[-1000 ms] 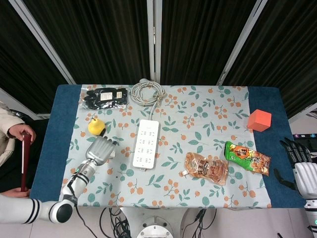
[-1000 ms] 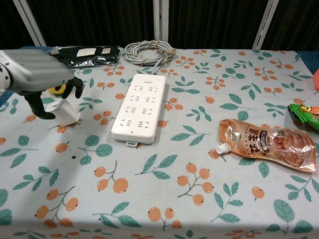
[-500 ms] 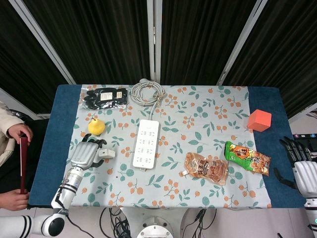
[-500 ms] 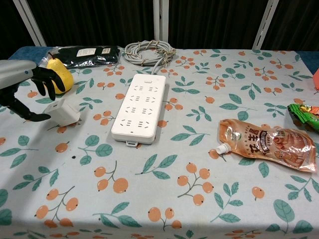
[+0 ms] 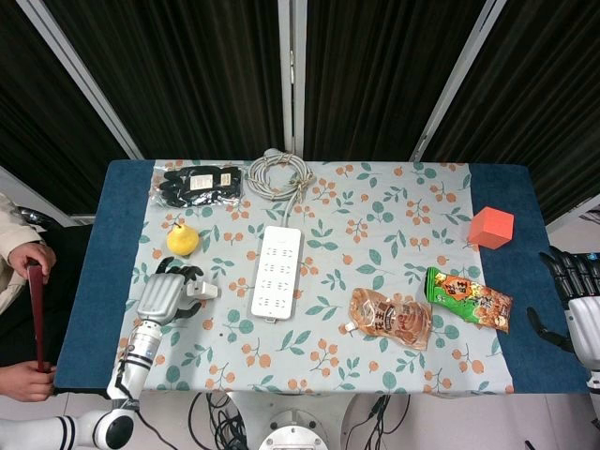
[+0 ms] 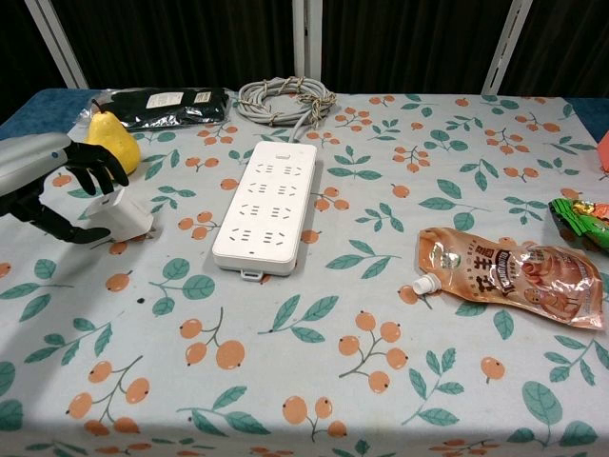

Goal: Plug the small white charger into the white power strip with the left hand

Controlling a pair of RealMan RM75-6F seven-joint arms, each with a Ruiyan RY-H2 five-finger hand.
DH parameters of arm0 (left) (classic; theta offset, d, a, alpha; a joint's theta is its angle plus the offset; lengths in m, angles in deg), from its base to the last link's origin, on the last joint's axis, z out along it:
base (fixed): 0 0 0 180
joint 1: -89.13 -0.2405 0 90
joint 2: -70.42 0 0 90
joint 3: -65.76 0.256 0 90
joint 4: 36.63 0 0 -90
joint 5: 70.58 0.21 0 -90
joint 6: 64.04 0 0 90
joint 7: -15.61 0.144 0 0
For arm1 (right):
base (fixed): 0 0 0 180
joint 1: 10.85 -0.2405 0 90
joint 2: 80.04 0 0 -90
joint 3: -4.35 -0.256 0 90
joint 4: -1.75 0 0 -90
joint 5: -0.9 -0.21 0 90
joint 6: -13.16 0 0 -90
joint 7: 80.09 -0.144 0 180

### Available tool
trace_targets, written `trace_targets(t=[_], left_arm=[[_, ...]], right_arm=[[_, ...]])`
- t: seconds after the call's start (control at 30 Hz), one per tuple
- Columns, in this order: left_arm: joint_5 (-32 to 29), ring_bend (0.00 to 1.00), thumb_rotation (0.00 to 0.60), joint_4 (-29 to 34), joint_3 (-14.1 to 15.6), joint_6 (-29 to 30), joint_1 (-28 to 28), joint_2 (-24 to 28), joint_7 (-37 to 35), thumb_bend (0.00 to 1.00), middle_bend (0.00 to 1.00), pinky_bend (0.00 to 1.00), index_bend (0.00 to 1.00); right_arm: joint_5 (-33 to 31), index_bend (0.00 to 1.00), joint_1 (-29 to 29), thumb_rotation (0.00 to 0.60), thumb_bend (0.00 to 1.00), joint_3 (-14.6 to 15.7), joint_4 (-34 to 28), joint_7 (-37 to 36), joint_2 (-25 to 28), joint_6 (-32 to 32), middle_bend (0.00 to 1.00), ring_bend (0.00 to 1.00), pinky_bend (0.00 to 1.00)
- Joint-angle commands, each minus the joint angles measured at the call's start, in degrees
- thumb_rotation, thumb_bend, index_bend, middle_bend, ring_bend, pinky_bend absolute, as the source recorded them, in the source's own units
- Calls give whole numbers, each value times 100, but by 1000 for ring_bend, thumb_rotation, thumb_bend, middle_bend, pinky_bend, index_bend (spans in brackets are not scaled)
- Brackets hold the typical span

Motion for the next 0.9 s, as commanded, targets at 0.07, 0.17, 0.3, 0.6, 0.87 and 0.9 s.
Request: trace_targets(t=[0.07, 0.17, 0.3, 0.6, 0.87, 0.9], left_arm=[[32, 317, 600, -14, -74, -90, -21, -43, -4, 255, 360, 118, 341], [25, 317, 600, -22, -107, -150, -37, -51, 20, 268, 367, 118, 351], [41, 317, 600, -37, -137, -200, -86, -46, 29, 286, 378, 118, 369], [108, 317, 600, -124, -226, -331, -120, -39, 35, 328, 427, 118, 415], [340, 440, 600, -201, -348, -461, -56, 26, -116, 439, 643, 176, 623], [386, 448, 600, -132, -379, -518, 3, 110, -54, 448, 649, 190, 629]], right_arm=[[-28, 0, 20, 600, 304, 17, 46, -53, -41, -9, 0, 0, 0], [-43, 0, 32, 600, 304, 26, 91, -98, -74, -12, 0, 0, 0], [-44, 0, 47, 600, 304, 39, 145, -145, -111, -7, 0, 0, 0], [-39, 0, 50, 600, 303, 43, 155, -145, -138, -7, 0, 0, 0], [-53, 0, 68, 600, 305, 43, 126, -137, -149, 5, 0, 0, 0], [-46, 0, 66, 600, 304, 45, 129, -136, -154, 3, 0, 0, 0]])
